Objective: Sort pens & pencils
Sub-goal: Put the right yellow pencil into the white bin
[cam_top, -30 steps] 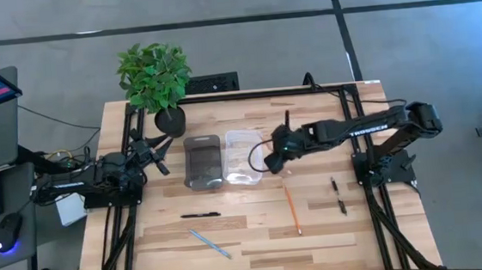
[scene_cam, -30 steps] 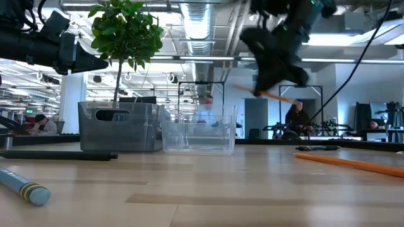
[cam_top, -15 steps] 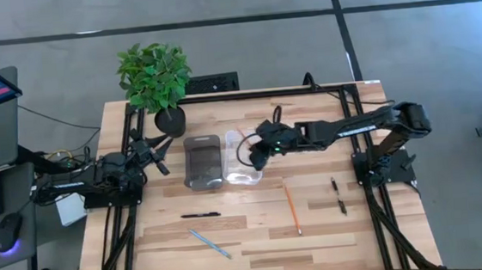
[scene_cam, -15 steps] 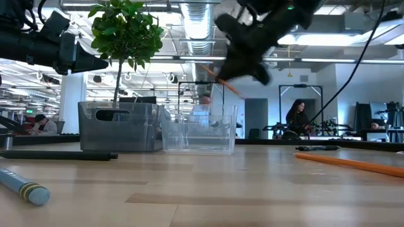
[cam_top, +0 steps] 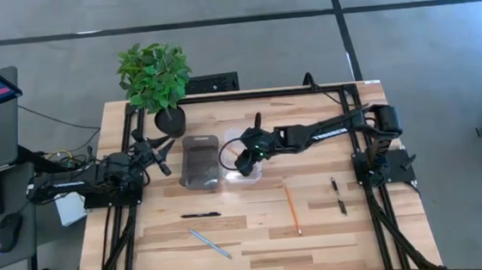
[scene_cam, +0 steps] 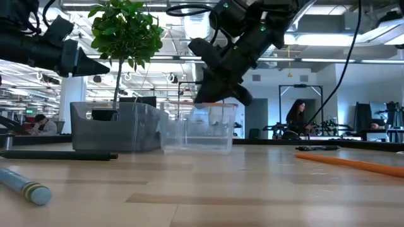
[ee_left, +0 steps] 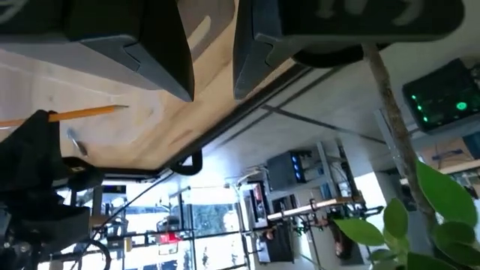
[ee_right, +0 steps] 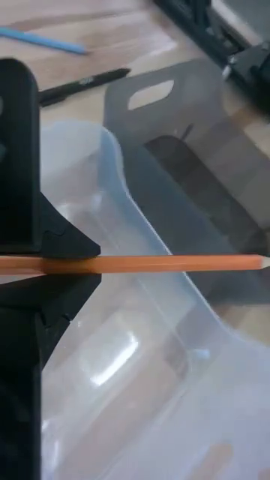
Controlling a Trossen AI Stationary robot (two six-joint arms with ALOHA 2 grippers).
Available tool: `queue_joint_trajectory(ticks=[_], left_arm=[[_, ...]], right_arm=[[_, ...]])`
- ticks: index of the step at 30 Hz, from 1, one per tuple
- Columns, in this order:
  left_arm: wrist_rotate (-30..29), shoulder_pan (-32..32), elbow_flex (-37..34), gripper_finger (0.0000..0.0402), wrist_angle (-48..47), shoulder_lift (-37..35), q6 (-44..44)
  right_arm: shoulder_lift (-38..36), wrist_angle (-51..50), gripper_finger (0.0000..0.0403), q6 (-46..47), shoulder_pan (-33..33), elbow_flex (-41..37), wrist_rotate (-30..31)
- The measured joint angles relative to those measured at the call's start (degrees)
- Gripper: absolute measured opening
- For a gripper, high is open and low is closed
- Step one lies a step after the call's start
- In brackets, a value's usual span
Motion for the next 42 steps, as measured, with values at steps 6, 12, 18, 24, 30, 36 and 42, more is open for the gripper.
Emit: queue_joint_trajectory(ticks=[6,12,18,24,30,36,42], left_arm=[[0.01,0.00,0.00,0.0086,-0.02,1.25,-0.02],[0.35,0.00,0.00,0.0086,0.00,1.22,-0.51],[0.37,0.00,0.00,0.0086,0.01,1.22,-0.50],[0.37,0.00,0.00,0.0086,0.01,1.22,-1.47],[0.39,0.00,0.00,0.0086,0.01,1.22,-1.51],[0.42,0.00,0.00,0.0086,0.00,1.22,-1.53],[0.43,0.00,0.02,0.0086,0.00,1.22,-1.70]], right_arm=[[-1.32,1.00,0.0048,0.77,-0.12,0.01,0.21],[-1.96,0.15,0.0048,6.29,-0.14,-0.07,0.33],[-1.98,0.62,0.0048,9.50,-0.12,-0.07,3.39],[-1.96,0.42,0.0048,12.63,0.49,-0.07,9.45],[-1.96,-2.69,0.0048,15.62,1.92,-0.07,10.26],[-1.94,-5.72,0.0048,16.68,2.31,-0.07,10.99],[-1.94,-5.39,0.0048,16.65,2.20,-0.07,11.01]])
